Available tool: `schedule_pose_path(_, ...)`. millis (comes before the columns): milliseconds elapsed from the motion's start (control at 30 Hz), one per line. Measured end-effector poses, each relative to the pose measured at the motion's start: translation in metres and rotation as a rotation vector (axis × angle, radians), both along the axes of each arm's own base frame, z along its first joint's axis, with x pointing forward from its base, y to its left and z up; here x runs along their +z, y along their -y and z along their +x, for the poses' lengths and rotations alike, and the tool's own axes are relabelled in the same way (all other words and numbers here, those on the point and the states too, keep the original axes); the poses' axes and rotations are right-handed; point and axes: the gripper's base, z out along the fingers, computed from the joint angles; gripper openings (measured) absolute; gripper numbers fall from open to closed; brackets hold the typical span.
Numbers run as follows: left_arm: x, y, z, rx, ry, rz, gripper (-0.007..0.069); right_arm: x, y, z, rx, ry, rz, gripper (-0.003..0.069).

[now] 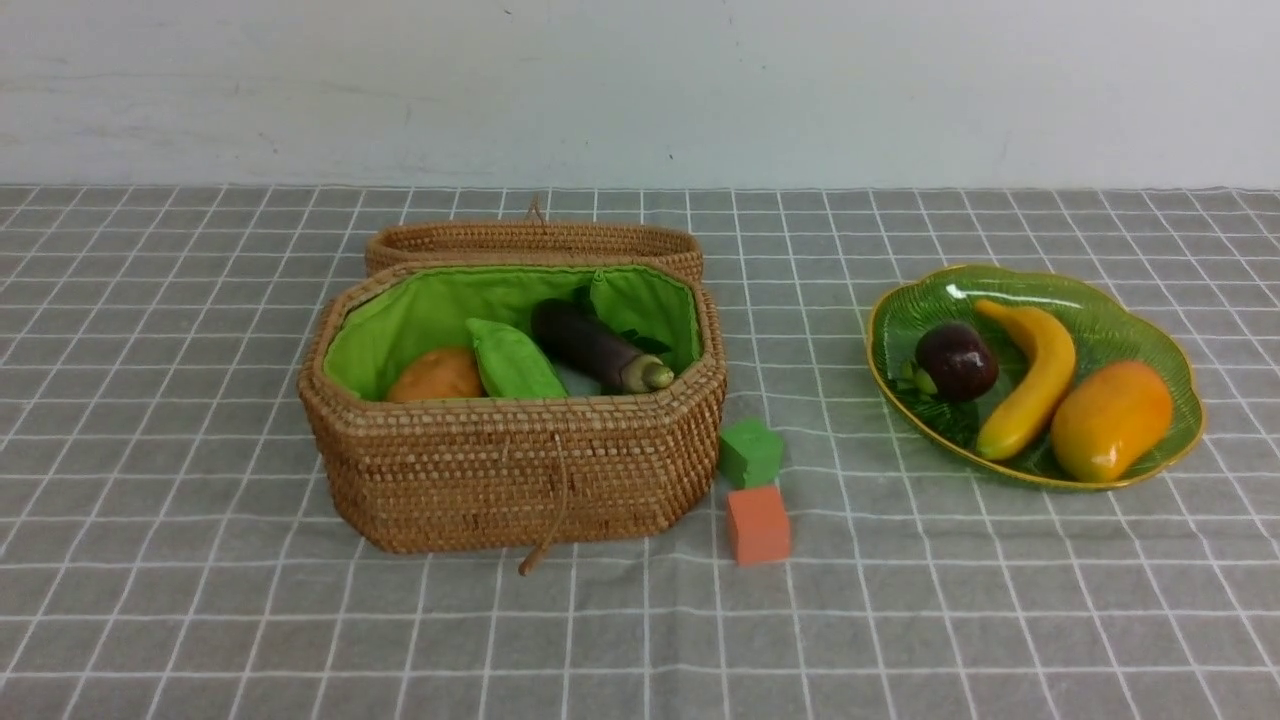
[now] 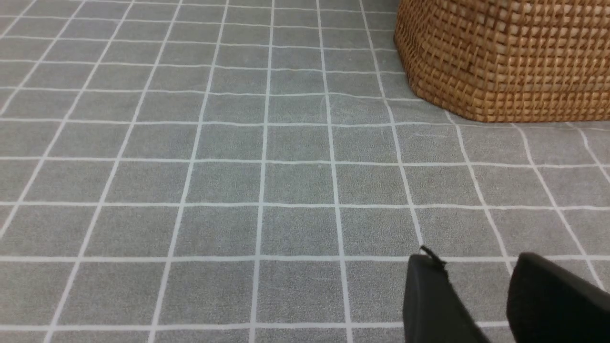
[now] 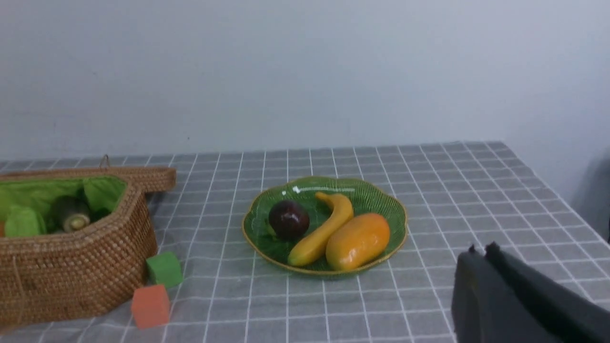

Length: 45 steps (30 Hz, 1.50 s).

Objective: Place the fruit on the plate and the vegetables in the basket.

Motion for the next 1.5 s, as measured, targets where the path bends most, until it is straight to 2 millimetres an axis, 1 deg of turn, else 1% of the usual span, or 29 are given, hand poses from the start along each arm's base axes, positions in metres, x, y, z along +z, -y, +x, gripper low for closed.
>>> schedule_pose_path(67,0.000,0.000,0.000,0.000,0.000,0.000,0.0239,-0.012,0.002,0.012,-0.004,-0.032,0.009,-0.0010)
schedule_pose_path(100,0.000,0.000,0.000,0.000,0.000,0.000,0.0239,-0.020,0.005,0.022,-0.011,-0.037,0.015,-0.0009)
schedule_pose_path(133,0.000,0.000,0.000,0.000,0.000,0.000,0.0239,-0.020,0.005,0.022,-0.011,-0.037,0.015,-0.0009)
schedule_pose_path(167,0.000,0.000,0.000,0.000,0.000,0.000,0.0239,-0.034,0.009,0.036,-0.024,-0.037,0.019,-0.0008)
schedule_pose_path(200,0.000,0.000,0.000,0.000,0.000,0.000,0.0239,-0.036,0.009,0.038,-0.024,-0.037,0.020,-0.0007)
schedule_pose_path(267,0.000,0.000,0.000,0.000,0.000,0.000,0.0239,-0.062,0.014,0.058,-0.007,-0.056,0.029,-0.0007)
schedule_pose_path(300,0.000,0.000,0.000,0.000,0.000,0.000,0.0239,-0.071,0.016,0.064,0.007,-0.067,0.025,-0.0007)
schedule_pose_path(333,0.000,0.000,0.000,0.000,0.000,0.000,0.0239,-0.089,0.018,0.073,0.024,-0.088,0.010,-0.0006)
schedule_pose_path(367,0.000,0.000,0.000,0.000,0.000,0.000,0.0239,-0.101,0.019,0.077,0.034,-0.103,-0.006,-0.0007)
schedule_pose_path(433,0.000,0.000,0.000,0.000,0.000,0.000,0.0239,-0.117,0.020,0.082,0.044,-0.130,-0.030,-0.0006)
schedule_pose_path(533,0.000,0.000,0.000,0.000,0.001,0.000,0.0239,-0.148,0.022,0.090,0.041,-0.201,-0.072,-0.0003)
schedule_pose_path(700,0.000,0.000,0.000,0.000,0.000,0.000,0.0239,-0.179,0.023,0.098,0.036,-0.238,-0.082,0.0000)
schedule_pose_path(733,0.000,0.000,0.000,0.000,0.000,0.000,0.0239,-0.181,0.023,0.098,0.036,-0.240,-0.082,0.0000)
schedule_pose_path(767,0.000,0.000,0.000,0.000,0.000,0.000,0.0239,-0.191,0.023,0.099,0.036,-0.255,-0.082,0.0001)
schedule_pose_path(833,0.000,0.000,0.000,0.000,0.000,0.000,0.0239,-0.191,0.023,0.101,0.033,-0.217,-0.084,0.0004)
schedule_pose_path(967,0.000,0.000,0.000,0.000,0.000,0.000,0.0239,-0.190,0.023,0.102,0.031,-0.201,-0.087,0.0003)
schedule_pose_path(1500,0.000,0.000,0.000,0.000,0.000,0.000,0.0239,-0.190,0.023,0.102,0.035,-0.199,-0.090,0.0006)
